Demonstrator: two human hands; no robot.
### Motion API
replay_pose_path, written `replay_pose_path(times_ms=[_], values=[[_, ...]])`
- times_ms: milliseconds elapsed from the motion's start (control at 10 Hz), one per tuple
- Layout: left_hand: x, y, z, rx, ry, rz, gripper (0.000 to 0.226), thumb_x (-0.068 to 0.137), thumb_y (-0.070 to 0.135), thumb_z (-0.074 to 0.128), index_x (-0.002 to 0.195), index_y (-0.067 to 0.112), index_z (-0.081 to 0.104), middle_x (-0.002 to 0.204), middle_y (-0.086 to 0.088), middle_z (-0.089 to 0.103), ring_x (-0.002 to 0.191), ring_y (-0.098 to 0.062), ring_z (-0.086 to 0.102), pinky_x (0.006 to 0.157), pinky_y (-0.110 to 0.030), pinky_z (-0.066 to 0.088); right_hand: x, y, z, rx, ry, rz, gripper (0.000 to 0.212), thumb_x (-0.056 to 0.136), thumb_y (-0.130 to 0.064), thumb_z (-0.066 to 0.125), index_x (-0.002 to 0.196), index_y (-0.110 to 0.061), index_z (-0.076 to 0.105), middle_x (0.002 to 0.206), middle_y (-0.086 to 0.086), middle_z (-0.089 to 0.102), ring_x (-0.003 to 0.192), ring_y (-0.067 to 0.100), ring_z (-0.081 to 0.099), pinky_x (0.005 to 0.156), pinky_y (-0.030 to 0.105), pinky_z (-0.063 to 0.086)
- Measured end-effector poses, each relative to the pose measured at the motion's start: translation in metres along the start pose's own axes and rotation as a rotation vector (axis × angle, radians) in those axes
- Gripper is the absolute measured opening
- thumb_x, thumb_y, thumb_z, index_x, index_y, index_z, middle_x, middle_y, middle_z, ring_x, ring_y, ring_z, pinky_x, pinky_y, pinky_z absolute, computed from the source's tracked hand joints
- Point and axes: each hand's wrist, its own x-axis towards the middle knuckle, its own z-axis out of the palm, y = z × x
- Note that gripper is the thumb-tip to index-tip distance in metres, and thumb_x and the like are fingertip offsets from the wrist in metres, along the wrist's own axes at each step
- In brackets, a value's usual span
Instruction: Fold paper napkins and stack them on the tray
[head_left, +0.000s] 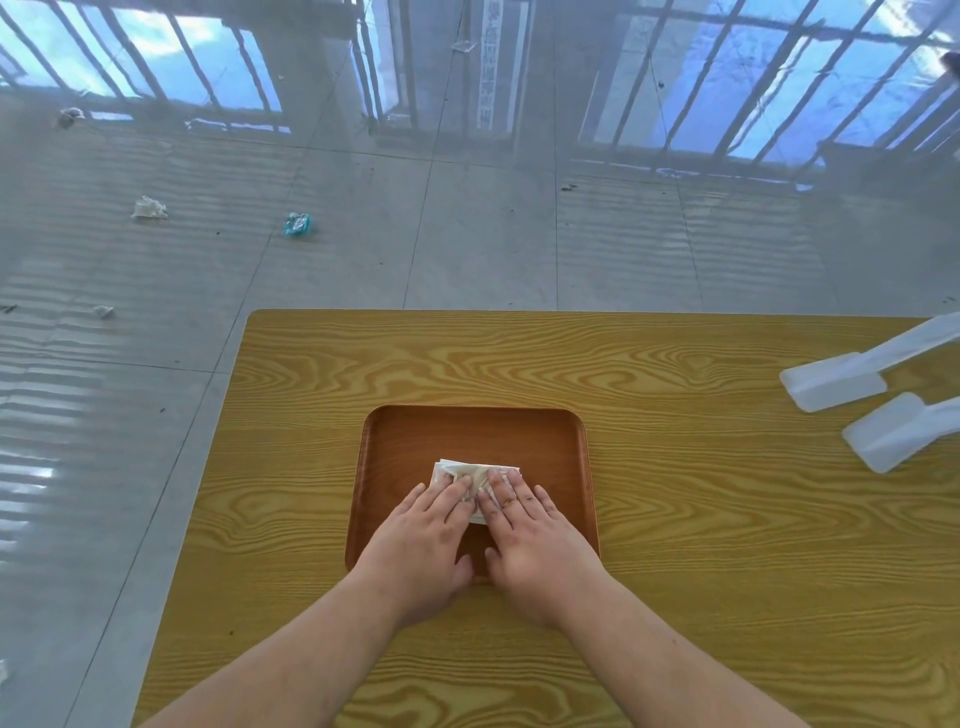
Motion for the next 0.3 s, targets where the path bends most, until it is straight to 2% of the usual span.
replay_pose_path(times_ms=[100,200,300], values=[[0.001,0.002,-0.003,-0.074,-0.019,-0.039,0.073,0.096,0.052,0.030,0.162,0.022,0.026,0.174,0.003,0.019,0.160,-0.015,0.007,0.127,-0.039,0.001,-0.001,-0.001,-0.010,0.042,-0.026,0.004,0.070,0.106,-0.046,0.023,0.165,-0.021,-0.002,0.172,-0.001,-0.016,0.157,0.016,-0.021,0.128,0.040,-0.009],[0.009,0.000,-0.024,-0.124,-0.035,-0.035,0.062,0.104,0.049,0.025,0.161,0.027,0.030,0.172,0.005,0.026,0.158,-0.015,0.018,0.128,-0.043,0.013,0.000,-0.005,-0.032,0.143,-0.039,0.033,0.065,0.107,-0.047,0.020,0.166,-0.022,0.008,0.176,0.000,-0.001,0.160,0.017,-0.006,0.129,0.040,-0.003],[0.012,-0.001,-0.054,-0.157,0.010,-0.036,0.058,0.106,0.054,0.022,0.158,0.033,0.034,0.171,0.007,0.027,0.156,-0.018,0.024,0.126,-0.041,0.019,-0.006,-0.008,-0.057,0.227,0.077,0.037,0.063,0.107,-0.051,0.018,0.165,-0.027,0.018,0.175,-0.003,0.014,0.161,0.018,0.004,0.129,0.040,0.003]])
